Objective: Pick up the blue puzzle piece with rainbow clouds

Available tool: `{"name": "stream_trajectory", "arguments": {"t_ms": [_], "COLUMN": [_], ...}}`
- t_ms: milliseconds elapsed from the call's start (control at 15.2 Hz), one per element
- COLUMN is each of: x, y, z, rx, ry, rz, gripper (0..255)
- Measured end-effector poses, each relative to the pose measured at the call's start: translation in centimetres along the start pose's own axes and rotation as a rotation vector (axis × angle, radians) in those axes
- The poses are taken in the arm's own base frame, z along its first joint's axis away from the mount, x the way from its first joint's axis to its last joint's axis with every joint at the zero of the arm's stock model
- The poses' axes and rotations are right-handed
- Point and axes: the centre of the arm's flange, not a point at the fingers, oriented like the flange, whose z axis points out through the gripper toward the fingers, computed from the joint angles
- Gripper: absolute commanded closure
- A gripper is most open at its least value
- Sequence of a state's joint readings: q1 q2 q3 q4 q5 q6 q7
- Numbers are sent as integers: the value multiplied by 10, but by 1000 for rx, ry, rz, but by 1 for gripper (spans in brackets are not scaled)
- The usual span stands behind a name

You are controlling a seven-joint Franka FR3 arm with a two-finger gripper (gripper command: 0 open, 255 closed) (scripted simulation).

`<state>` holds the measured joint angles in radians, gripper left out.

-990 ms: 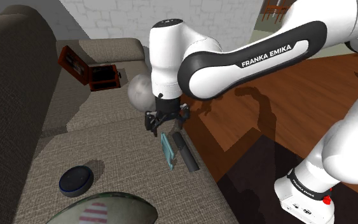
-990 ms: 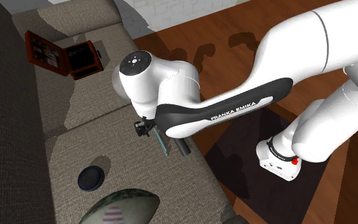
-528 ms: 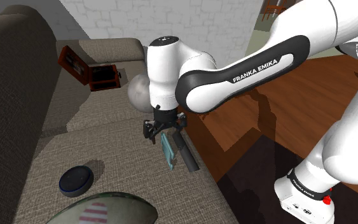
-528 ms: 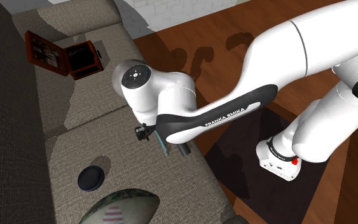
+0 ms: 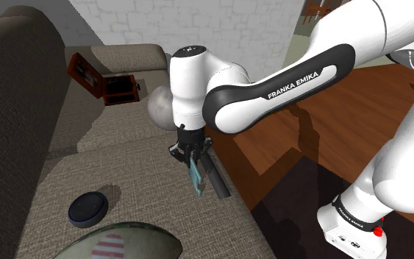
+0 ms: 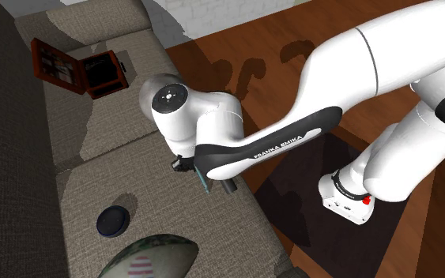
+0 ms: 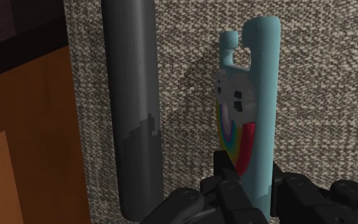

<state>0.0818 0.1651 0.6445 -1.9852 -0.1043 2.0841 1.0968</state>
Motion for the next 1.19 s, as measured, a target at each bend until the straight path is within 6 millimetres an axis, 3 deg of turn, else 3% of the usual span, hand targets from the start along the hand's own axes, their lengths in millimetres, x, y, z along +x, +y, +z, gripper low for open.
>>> {"name": "stream_trajectory", "arguments": {"t_ms": [396,1188], "x": [1,-2], "y": [0,1], "z": [-6,-69], "rx": [0,0], "ry": [0,0], "rz": [0,0], "gripper": [255,255]}}
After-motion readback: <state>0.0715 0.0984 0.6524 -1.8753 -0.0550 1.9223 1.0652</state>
